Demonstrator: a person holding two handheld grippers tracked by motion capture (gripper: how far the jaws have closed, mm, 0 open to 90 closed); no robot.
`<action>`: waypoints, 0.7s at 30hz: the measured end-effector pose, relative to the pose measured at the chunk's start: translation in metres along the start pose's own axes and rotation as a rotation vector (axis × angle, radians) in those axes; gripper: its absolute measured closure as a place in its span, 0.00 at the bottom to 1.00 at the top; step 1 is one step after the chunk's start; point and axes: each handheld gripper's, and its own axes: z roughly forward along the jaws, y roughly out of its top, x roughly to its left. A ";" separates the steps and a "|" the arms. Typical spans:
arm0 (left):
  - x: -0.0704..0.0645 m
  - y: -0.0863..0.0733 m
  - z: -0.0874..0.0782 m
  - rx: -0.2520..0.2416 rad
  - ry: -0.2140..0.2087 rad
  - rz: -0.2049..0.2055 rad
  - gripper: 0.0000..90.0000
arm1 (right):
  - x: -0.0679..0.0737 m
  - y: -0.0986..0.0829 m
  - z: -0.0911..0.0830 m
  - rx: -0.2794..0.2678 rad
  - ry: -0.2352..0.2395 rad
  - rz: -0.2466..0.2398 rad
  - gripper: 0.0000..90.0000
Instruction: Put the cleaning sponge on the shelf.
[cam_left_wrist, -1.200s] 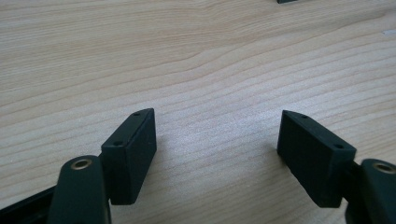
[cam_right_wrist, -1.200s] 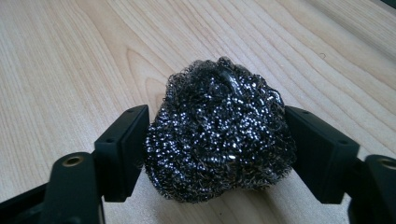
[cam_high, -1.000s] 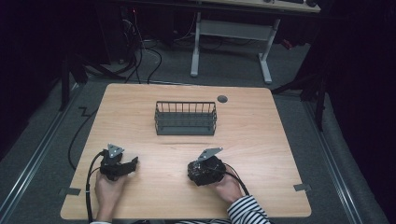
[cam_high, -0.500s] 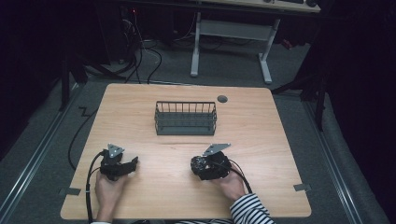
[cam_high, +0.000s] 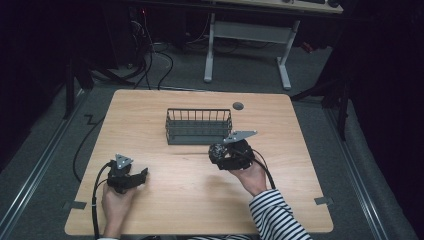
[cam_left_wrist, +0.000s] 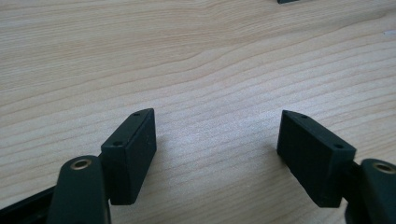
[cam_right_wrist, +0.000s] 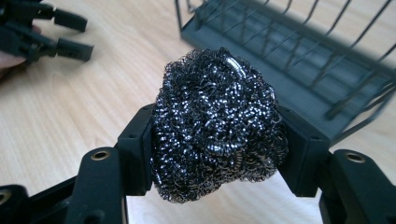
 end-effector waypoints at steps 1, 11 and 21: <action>0.000 0.000 0.000 0.000 0.000 0.000 0.32 | -0.002 0.004 -0.002 -0.003 -0.006 -0.001 0.44; 0.000 0.000 0.000 0.000 0.000 0.000 0.32 | -0.029 0.043 -0.014 -0.041 -0.065 0.020 0.44; 0.000 0.000 0.000 0.000 0.000 0.001 0.31 | -0.051 0.073 0.007 -0.016 -0.091 0.061 0.43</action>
